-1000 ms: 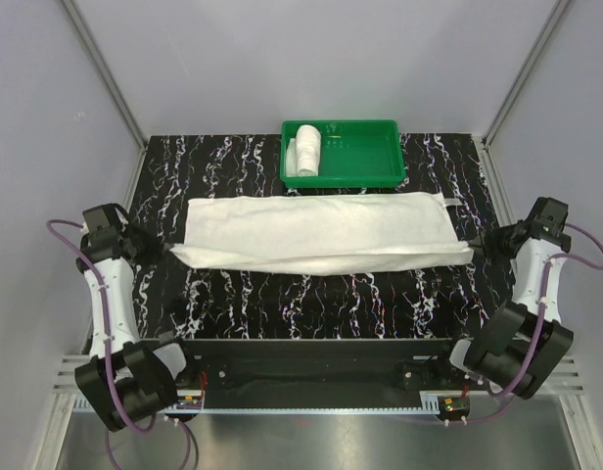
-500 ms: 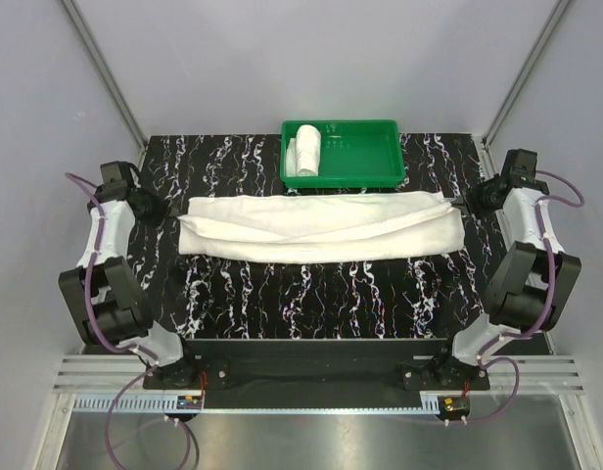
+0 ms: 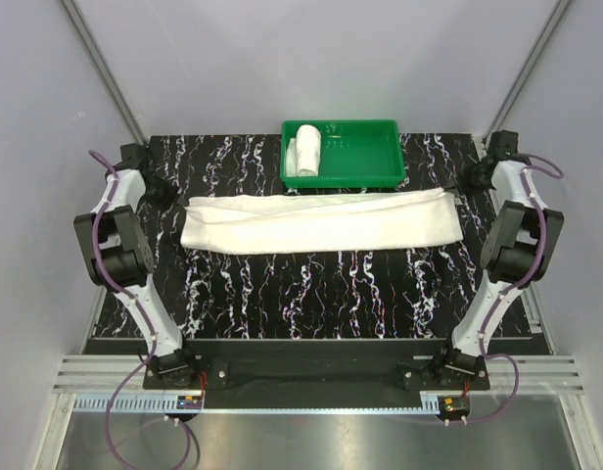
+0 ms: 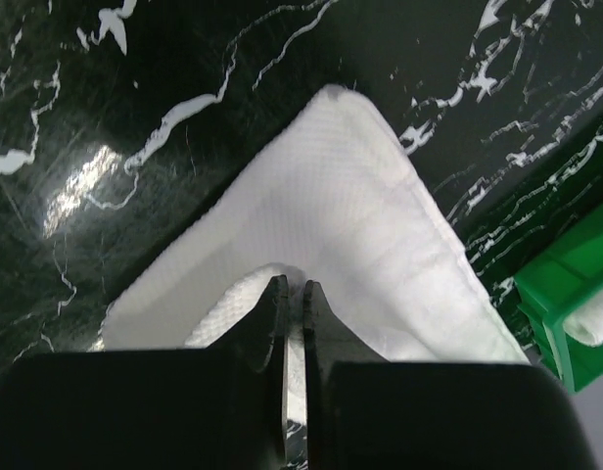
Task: Roll the towels
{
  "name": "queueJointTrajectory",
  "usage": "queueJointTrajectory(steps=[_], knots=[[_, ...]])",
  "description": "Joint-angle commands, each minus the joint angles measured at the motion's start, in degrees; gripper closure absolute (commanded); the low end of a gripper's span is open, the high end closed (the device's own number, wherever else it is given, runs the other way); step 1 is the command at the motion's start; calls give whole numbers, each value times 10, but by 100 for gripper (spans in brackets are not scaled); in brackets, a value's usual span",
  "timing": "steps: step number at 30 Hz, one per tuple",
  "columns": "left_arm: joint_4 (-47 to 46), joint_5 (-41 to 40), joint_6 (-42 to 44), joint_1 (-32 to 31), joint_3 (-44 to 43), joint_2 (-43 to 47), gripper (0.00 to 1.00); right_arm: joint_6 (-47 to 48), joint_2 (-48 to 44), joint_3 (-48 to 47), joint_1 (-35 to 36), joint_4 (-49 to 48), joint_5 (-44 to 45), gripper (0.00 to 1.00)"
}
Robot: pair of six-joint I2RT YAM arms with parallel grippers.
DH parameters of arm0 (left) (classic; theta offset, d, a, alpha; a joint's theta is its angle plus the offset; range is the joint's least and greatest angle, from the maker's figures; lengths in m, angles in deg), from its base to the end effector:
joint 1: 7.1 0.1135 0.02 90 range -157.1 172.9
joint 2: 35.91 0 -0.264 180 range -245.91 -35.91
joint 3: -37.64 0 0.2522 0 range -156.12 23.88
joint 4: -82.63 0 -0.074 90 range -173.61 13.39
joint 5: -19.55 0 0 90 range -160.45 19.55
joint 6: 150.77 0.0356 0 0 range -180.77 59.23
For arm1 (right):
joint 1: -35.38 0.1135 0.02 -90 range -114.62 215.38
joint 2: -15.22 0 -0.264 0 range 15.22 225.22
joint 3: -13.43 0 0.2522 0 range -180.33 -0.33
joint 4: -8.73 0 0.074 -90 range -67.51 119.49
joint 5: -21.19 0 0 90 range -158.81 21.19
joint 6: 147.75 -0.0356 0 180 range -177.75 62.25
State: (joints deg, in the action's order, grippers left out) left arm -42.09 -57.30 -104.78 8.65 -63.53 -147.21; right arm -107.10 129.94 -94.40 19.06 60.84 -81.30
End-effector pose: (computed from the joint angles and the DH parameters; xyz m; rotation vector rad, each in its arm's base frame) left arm 0.3962 0.1033 0.2163 -1.3082 2.4154 -0.4530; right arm 0.4214 -0.1154 0.2298 1.3654 2.2638 0.4856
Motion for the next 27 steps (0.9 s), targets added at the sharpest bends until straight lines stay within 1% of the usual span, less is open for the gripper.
queueJointTrajectory(steps=[1,2,3,4,5,6,7,8,9,10,12,13,14,15,16,17,18,19,20,21,22,23,24,25,27], knots=[[39,-15,4,-1,-74,-40,91,3,43,-57,12,1,0,85],[44,-13,3,-1,-85,-57,83,7,69,-88,12,7,-2,57],[51,-16,2,1,-99,-66,77,9,83,-107,12,23,-3,41],[62,-11,0,4,-127,-75,69,12,95,-146,12,30,-10,29],[71,-4,-2,7,-143,-94,65,14,123,-173,12,41,-11,24],[79,-1,-10,9,-158,-102,55,22,137,-201,12,72,-11,17],[79,1,-13,16,-177,-105,49,25,148,-231,12,86,-3,16],[70,10,-15,18,-181,-108,46,31,167,-283,12,99,3,15],[66,12,-22,23,-190,-109,41,35,173,-309,12,124,12,15],[64,19,-25,31,-209,-111,40,39,178,-354,12,138,27,15],[66,28,-19,36,-244,-118,37,54,173,-386,13,167,53,15],[80,26,-13,38,-260,-119,37,59,163,-380,12,168,58,15],[111,6,-1,39,-275,-121,37,67,128,-364,12,148,62,15],[119,-7,4,39,-284,-115,38,73,108,-341,12,135,67,15],[120,-21,8,37,-269,-104,38,79,87,-299,12,126,86,12],[117,-29,12,37,-249,-66,38,90,49,-280,12,122,101,11],[94,-35,17,36,-187,-41,38,94,29,-256,12,113,114,10],[80,-43,20,34,-150,-13,38,99,7,-197,12,105,117,9],[65,-46,21,33,-111,44,38,104,-34,-163,12,95,115,8],[36,-47,24,32,-71,73,38,106,-54,-126,12,69,110,8],[24,-46,26,29,6,100,38,109,-74,-50,12,51,93,8],[9,-44,33,26,44,148,39,115,-104,-15,12,24,82,8],[-15,-40,37,22,111,166,39,118,-115,16,12,16,64,9],[-23,-37,40,15,139,195,39,122,-124,69,12,7,59,9],[-33,-40,56,2,194,209,39,137,-144,113,12,-6,48,9]])
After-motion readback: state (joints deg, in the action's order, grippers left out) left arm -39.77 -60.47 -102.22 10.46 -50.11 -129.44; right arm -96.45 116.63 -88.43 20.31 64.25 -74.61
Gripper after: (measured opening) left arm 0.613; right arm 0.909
